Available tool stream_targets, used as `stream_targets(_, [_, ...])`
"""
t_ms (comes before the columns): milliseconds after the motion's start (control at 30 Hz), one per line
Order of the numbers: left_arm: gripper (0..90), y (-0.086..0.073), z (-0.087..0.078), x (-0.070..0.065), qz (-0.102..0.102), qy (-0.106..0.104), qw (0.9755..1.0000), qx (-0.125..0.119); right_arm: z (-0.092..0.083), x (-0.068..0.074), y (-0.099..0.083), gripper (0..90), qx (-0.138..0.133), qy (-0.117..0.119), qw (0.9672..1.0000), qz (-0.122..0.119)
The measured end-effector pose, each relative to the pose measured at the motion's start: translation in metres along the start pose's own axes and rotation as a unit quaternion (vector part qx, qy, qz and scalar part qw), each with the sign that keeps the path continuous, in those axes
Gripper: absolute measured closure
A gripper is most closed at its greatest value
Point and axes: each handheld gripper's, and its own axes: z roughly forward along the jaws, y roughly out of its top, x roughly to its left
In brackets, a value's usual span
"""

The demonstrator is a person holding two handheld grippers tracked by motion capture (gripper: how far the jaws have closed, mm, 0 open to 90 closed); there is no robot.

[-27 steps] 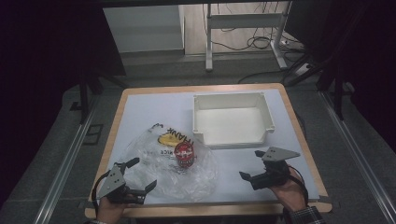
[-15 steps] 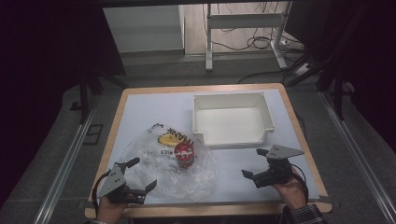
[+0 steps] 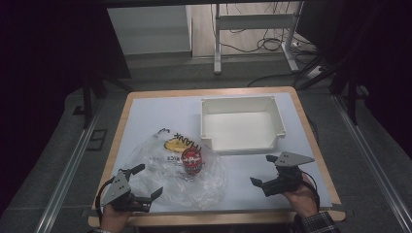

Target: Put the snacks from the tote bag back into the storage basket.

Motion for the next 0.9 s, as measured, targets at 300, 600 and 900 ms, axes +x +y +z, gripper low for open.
stream_targets(300, [2.9,-0.0001,0.0002,-0.0001,0.001,0.0,1.0,0.001,0.0019,0.0029,0.0018,0.3,-0.004,0.0,0.9999,-0.011])
stream_targets(600, [2.9,0.0,0.0004,-0.0004,0.002,0.0,1.0,0.002,0.0051,0.0063,0.0042,0.4,-0.003,0.005,0.9997,-0.022])
stream_targets(900, [2.9,-0.0001,0.0006,-0.0003,0.002,0.0,1.0,0.002,0.0092,0.0081,0.0084,0.4,-0.007,0.007,0.9993,-0.036])
